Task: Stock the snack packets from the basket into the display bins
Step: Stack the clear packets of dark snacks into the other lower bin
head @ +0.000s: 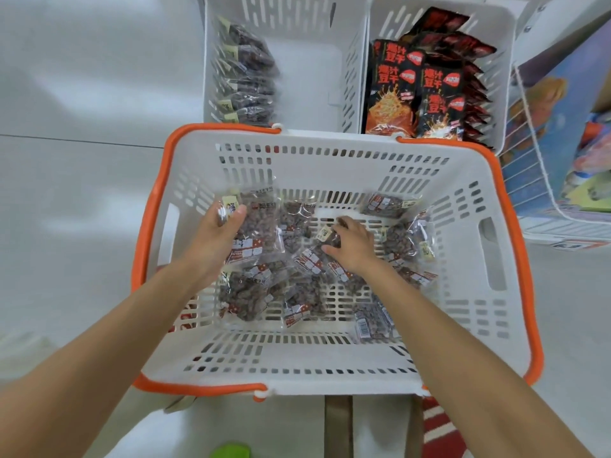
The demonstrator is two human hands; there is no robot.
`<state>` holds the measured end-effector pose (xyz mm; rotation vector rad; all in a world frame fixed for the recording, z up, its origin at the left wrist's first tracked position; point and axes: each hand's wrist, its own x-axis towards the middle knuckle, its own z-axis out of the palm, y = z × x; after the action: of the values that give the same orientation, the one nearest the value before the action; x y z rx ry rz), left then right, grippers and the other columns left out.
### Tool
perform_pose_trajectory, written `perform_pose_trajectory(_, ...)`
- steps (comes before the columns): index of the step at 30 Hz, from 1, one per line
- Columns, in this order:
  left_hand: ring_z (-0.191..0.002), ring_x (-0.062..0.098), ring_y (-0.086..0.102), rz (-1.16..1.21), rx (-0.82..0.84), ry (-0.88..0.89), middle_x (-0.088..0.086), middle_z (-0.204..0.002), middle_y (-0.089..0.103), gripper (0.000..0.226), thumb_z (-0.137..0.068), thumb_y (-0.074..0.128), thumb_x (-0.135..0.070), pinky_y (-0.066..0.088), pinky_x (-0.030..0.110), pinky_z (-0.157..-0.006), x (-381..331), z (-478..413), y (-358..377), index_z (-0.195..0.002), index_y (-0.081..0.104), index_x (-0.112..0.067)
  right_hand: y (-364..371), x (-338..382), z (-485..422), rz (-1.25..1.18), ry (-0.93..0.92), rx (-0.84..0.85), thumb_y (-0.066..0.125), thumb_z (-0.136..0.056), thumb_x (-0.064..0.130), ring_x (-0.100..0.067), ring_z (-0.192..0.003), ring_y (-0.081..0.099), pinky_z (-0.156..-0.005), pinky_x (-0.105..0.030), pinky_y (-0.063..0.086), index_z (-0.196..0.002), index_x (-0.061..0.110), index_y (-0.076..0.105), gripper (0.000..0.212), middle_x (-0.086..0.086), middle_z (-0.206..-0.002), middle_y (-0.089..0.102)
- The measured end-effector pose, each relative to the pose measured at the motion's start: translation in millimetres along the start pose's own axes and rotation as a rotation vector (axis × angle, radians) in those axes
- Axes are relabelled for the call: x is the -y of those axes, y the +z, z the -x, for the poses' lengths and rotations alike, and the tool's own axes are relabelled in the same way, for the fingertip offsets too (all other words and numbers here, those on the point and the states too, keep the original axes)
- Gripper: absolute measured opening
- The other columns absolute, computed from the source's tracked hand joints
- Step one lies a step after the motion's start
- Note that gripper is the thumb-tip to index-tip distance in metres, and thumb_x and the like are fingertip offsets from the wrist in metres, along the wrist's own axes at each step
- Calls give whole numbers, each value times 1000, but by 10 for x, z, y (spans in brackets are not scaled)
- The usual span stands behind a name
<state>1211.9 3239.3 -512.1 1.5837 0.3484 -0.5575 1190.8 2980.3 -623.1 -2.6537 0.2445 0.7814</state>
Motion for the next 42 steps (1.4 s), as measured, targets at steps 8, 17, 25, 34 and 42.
perform_pose_trajectory(8, -118, 38, 58, -52, -40, -6, 17, -119, 60, 73, -64, 67, -79, 44, 52, -104, 77, -45, -72, -114, 58, -26, -370, 153, 232, -362, -142, -14, 72, -87, 28, -19, -105, 59, -102, -51, 43, -90, 29, 58, 15, 12, -99, 61)
perform_pose_trajectory(17, -138, 30, 40, -14, 116, 8, 3, -152, 42, 92, -76, 52, -82, 28, 60, -113, -376, 188, 90, -148, 35, -27, -1540, 861, 891, -612, -402, -87, 78, -82, 22, 10, -76, 61, -72, -6, 47, -94, 29, 65, 18, 13, -89, 66)
perform_pose_trajectory(25, -104, 23, 67, -189, 258, 130, 2, -111, 71, 59, -68, 88, -25, 53, 47, -96, -707, 263, 245, -117, 55, -27, -1671, 1077, 953, -605, -414, -110, 69, -90, 32, -5, -120, 48, -108, -31, 39, -116, 22, 65, 28, 11, -131, 54)
perform_pose_trajectory(34, -116, 15, 45, -489, 473, 201, -7, -131, 40, 94, -81, 75, -25, 41, 32, -90, -1459, -58, 247, -152, 13, -26, -2468, 1072, 779, -524, -347, 297, 67, -90, 31, 13, -89, 47, -79, -17, 40, -117, 39, 47, 35, 27, -102, 49)
perform_pose_trajectory(42, -122, 14, 50, -827, 254, 521, -1, -135, 48, 91, -74, 83, -35, 40, 9, -93, -2099, -887, -25, -149, 32, -20, -2830, 1083, 17, -564, -416, -242, 77, -82, 39, -12, -92, 62, -79, -34, 47, -110, 25, 62, 35, 8, -102, 64)
